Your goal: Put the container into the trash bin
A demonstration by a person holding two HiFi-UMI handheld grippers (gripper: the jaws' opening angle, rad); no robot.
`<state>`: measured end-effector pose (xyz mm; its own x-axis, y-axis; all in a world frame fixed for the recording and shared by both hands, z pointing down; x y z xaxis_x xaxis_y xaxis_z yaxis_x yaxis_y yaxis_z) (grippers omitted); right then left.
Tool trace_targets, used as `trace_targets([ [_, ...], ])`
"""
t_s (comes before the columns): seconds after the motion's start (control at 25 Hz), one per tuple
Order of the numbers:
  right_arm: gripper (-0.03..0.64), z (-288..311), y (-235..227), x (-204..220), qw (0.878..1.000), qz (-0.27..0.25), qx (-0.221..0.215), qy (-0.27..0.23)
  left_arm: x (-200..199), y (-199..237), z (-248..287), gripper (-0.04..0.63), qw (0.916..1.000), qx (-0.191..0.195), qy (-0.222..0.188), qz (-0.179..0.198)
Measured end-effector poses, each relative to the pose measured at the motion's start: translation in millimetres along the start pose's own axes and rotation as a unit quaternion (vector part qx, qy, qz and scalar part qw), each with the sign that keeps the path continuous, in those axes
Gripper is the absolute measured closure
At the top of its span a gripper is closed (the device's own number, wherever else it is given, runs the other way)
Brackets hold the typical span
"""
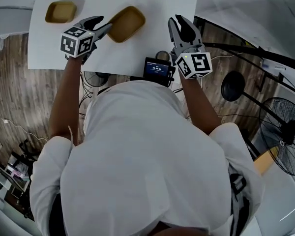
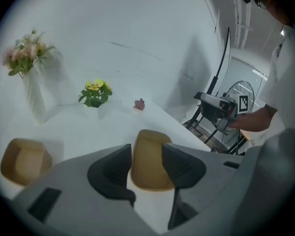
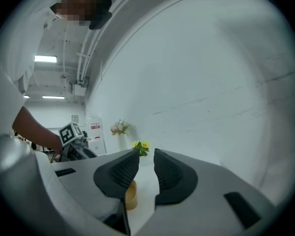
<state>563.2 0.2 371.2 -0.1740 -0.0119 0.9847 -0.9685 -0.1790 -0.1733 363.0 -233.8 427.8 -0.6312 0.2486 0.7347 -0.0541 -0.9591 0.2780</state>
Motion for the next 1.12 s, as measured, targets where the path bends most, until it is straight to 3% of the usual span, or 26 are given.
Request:
trace_targets([
  [0.16,0.505,35,33,2,1.0,0.005,0.007,0.007,13,52,-9,0.399,0.9996,0.014,0.022,-0.011],
  [0.28,0.505,50,44,7,1.0,0.008,0.013,0.015,29,81,-5,0.399,0.9978,0.02,0.06,-0.019],
  [0.56,0.505,48,27,3,1.0,0.012,0.018,0.016,47,81,20,0.446,0.9937,0.032,0.098,-0.043],
  [0.72,0.505,57,32,0,1.0,0.013,0.014,0.013,47,84,12,0.553,0.9952,0.02,0.081,-0.05],
  [0.88,0.509,53,30,2,1.0,0.012,0.002,0.01,54,76,12,0.565,0.995,0.013,0.069,-0.071],
  [1.12,0.512,54,36,4,0.999,0.01,-0.041,0.009,41,52,-18,0.568,0.9936,0.0,-0.007,-0.113],
])
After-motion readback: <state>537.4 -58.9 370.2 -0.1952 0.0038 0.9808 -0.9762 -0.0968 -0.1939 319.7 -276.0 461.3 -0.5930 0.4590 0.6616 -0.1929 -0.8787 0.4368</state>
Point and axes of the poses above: the fingertips, and each gripper's own axes: z forward along the fingers, y to its left, x out of its underside, the point moved 7 cm from there along -z, backward along the fingers, and after that the axes turned 5 degrees about -y, right-handed, at the moved point
